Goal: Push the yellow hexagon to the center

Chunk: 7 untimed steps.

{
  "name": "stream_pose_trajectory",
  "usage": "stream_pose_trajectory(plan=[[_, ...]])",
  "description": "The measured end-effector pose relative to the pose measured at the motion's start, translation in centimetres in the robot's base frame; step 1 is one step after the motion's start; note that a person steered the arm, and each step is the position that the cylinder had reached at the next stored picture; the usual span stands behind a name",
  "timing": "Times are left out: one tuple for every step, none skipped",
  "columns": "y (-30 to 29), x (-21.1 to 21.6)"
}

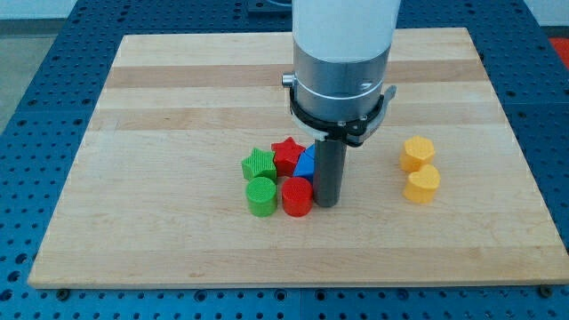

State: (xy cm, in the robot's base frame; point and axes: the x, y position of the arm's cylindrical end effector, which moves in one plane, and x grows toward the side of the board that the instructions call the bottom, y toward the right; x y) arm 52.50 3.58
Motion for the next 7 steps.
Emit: stream_pose_trajectory(plan=[[5.1,1.3],[7.7,0.7],[7.9,-3.7],[7.8,-3.4],[8.1,3.7],[11.5,9.2],[15.0,1.8]])
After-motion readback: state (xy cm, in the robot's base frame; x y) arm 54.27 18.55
